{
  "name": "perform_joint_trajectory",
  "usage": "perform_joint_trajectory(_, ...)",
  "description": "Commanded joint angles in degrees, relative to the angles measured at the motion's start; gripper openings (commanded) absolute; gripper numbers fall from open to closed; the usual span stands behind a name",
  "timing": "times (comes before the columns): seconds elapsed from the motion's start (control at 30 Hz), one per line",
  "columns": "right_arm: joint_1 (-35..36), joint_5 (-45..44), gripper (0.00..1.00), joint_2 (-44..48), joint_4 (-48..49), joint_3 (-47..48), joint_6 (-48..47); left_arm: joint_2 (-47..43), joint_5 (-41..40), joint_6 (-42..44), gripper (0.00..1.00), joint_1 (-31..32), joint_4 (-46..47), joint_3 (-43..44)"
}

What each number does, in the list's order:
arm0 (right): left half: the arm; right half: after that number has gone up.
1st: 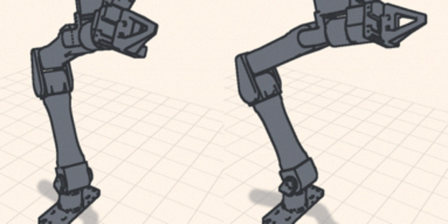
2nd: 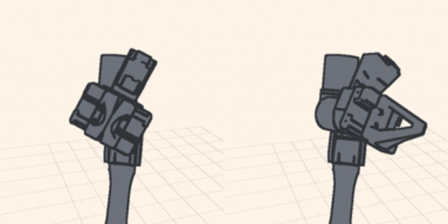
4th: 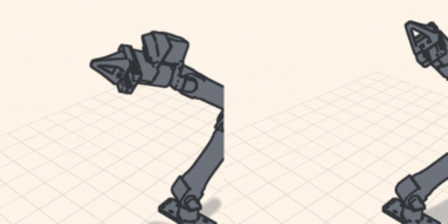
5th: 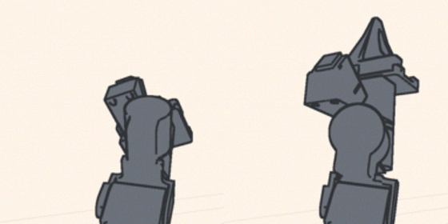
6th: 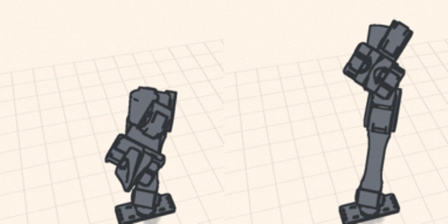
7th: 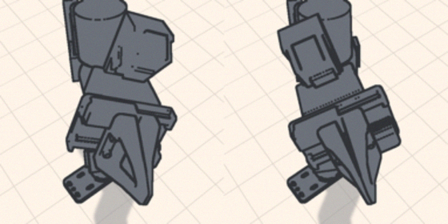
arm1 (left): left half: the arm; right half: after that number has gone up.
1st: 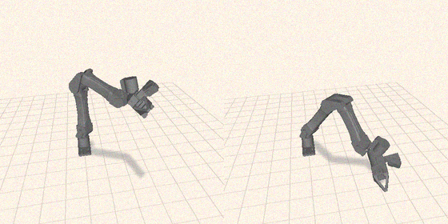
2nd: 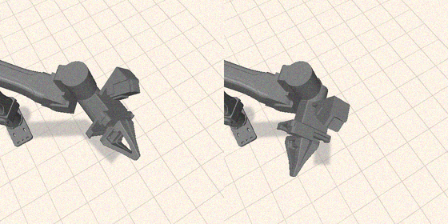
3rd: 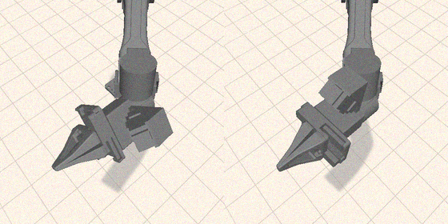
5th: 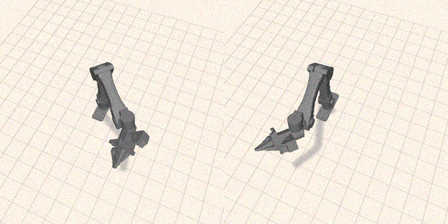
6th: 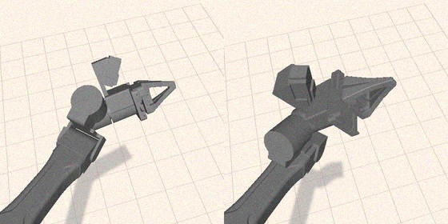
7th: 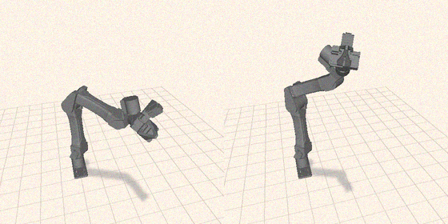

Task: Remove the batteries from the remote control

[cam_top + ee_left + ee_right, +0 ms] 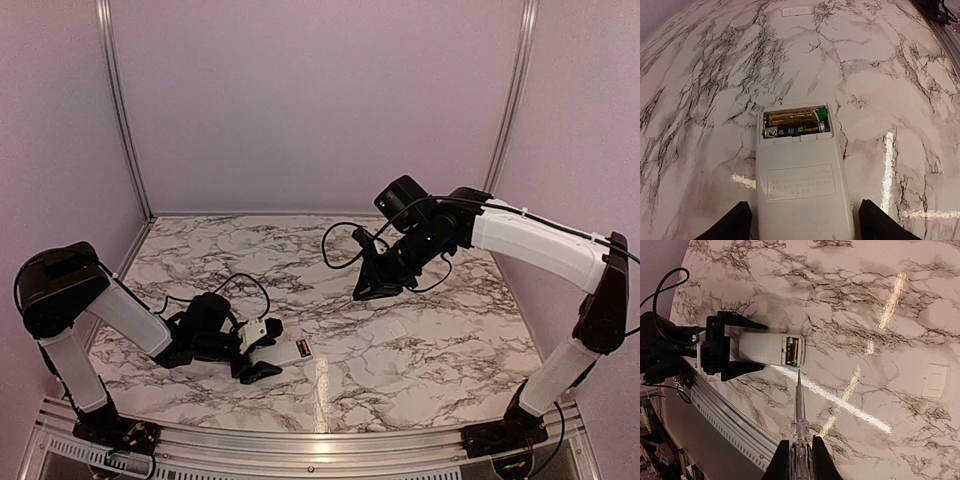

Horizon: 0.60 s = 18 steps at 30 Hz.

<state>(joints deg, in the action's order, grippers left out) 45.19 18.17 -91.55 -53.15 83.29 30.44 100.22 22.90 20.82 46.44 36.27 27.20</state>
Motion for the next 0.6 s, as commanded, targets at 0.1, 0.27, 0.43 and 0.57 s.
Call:
perform_joint_trajectory(0.1,-0.10,0.63,0.00,-0.37,0.67,0.61,-0.23,2.12,0.24,1.96,0.63,0.15,-5.48,1.67)
perform_joint_trajectory(0.27,-0.10,0.81,0.00,-0.74,0.91,0.89,-0.56,1.72,0.02,2.11,0.56,0.22,-7.34,2.38)
perform_joint_trajectory(0.43,-0.10,0.75,0.00,-2.01,0.48,1.86,-1.66,-0.48,-2.26,0.93,0.55,0.39,-8.44,2.46)
perform_joint_trajectory(0.57,-0.10,0.74,0.00,-3.74,0.01,3.67,-2.68,-2.17,-6.62,0.30,0.55,1.36,-9.89,2.74)
